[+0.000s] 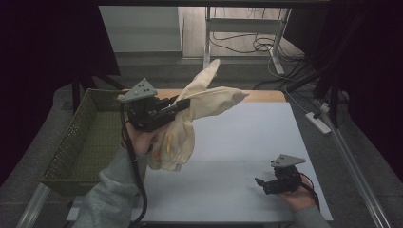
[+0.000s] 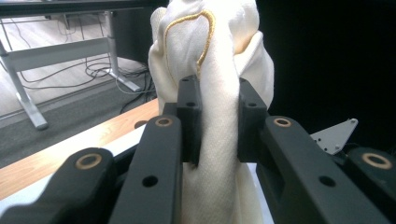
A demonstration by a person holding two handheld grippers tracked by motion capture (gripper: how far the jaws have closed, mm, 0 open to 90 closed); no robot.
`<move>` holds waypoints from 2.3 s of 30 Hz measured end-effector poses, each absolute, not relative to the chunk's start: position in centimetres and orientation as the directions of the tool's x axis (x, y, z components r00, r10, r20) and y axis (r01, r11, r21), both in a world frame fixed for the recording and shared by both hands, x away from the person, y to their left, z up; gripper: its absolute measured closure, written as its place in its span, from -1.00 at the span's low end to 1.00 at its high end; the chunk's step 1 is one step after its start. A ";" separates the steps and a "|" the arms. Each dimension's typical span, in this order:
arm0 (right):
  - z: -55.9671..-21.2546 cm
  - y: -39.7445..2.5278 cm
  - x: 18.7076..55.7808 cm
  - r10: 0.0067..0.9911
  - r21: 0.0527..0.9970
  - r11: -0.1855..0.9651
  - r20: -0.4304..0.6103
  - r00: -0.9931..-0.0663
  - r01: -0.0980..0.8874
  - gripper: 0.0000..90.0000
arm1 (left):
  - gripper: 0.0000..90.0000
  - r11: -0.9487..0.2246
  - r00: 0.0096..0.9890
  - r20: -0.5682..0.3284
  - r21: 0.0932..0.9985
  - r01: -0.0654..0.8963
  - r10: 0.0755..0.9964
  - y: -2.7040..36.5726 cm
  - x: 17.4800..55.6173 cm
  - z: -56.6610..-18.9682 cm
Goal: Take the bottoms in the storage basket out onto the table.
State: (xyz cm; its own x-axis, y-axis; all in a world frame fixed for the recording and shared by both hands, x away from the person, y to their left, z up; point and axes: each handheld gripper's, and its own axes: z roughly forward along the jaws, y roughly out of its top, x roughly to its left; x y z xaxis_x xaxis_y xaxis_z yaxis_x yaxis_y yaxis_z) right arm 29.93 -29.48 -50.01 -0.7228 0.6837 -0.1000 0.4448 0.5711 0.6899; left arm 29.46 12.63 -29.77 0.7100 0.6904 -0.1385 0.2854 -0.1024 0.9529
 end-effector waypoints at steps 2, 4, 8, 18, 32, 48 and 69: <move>-50.0 -29.5 29.9 0.684 0.690 0.570 -0.099 -0.722 0.445 -0.81 | 0.67 -0.104 0.714 -0.138 0.953 0.284 0.687 12.3 29.5 -29.7; -50.0 -29.5 29.9 0.684 0.688 0.572 -0.101 -0.722 0.446 -0.81 | 0.67 -0.105 0.720 -0.138 0.954 0.282 0.680 11.9 29.6 -29.7; -50.0 -29.5 29.9 0.685 0.690 0.571 -0.100 -0.722 0.445 -0.81 | 0.67 -0.102 0.724 -0.143 0.954 0.283 0.675 11.4 29.7 -29.8; -50.1 -29.5 29.9 0.684 0.687 0.573 -0.100 -0.723 0.447 -0.81 | 0.67 -0.109 0.745 -0.145 0.954 0.281 0.651 9.8 29.9 -29.9; -50.0 -29.5 29.9 0.685 0.688 0.571 -0.100 -0.722 0.447 -0.81 | 0.67 -0.141 0.747 -0.155 0.938 0.317 0.647 8.8 31.1 -31.7; -50.1 -29.4 29.9 0.686 0.685 0.573 -0.099 -0.721 0.450 -0.81 | 0.67 -0.178 0.754 -0.176 0.915 0.363 0.632 8.5 32.0 -34.4; -50.1 -29.5 29.9 0.685 0.686 0.573 -0.101 -0.721 0.448 -0.81 | 0.67 -0.249 0.780 -0.200 0.875 0.414 0.593 5.7 33.7 -37.2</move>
State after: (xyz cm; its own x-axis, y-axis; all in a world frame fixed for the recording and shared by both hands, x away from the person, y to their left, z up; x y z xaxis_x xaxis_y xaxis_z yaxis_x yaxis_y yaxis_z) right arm 29.94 -29.51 -50.06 -0.7214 0.6851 -0.1009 0.4481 0.5729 0.6863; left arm 33.66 5.72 -37.24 0.7796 0.5934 -0.2000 0.4141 -0.2490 0.8755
